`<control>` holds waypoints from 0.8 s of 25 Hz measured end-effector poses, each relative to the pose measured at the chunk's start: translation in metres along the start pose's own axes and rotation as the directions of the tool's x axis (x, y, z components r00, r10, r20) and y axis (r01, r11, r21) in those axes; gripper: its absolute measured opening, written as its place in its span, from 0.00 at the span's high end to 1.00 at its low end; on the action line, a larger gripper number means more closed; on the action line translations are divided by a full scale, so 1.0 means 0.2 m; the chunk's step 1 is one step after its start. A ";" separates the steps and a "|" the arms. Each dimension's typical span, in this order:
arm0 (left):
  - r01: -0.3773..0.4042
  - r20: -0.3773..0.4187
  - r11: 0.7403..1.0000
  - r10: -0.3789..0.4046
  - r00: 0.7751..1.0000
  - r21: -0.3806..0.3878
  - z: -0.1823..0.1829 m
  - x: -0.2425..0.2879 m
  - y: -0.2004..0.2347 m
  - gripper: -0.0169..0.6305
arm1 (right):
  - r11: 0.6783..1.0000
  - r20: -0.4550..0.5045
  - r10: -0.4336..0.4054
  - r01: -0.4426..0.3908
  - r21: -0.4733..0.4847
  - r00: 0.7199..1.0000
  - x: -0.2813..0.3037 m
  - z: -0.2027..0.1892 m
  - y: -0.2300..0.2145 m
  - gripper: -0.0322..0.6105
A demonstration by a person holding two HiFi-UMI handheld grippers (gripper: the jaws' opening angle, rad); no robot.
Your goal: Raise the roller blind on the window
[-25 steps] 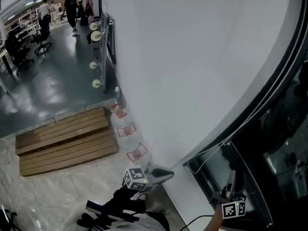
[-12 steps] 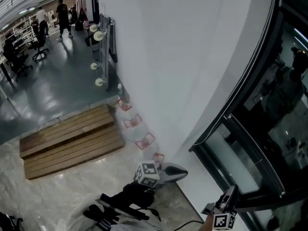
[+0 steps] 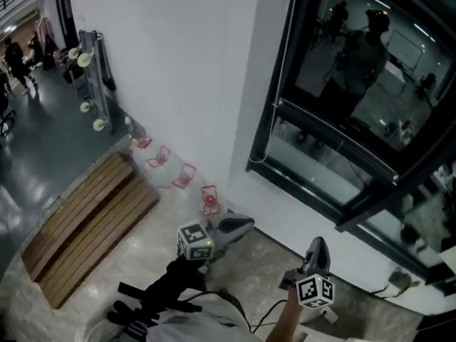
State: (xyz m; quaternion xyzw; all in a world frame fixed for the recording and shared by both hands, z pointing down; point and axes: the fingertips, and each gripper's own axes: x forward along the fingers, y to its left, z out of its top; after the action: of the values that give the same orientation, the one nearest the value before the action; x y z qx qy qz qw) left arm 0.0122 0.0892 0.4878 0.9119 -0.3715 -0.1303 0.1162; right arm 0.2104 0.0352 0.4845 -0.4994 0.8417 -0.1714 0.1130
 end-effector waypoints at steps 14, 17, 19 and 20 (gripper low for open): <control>-0.220 -0.082 0.968 0.231 0.970 0.119 0.06 -0.33 -0.01 0.98 | 0.986 0.004 -0.124 0.124 -0.108 0.992 -0.30 -0.18 0.58 0.95; -0.244 -0.085 0.961 0.255 0.963 0.128 0.07 -0.35 -0.03 0.98 | 0.987 0.016 -0.111 0.113 -0.113 0.994 -0.32 -0.17 0.64 0.95; -0.255 -0.078 0.958 0.266 0.961 0.131 0.08 -0.35 -0.05 0.98 | 0.988 0.010 -0.106 0.106 -0.108 0.994 -0.34 -0.17 0.64 0.95; -0.254 -0.078 0.958 0.266 0.961 0.134 0.08 -0.35 -0.06 0.98 | 0.989 0.005 -0.106 0.105 -0.105 0.994 -0.35 -0.16 0.64 0.95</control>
State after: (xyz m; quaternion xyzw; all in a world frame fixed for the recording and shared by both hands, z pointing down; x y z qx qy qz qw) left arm -0.0323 0.1452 0.4792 0.8656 -0.4897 -0.0472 0.0935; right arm 0.1294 0.1596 0.4639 -0.5484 0.8220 -0.1327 0.0771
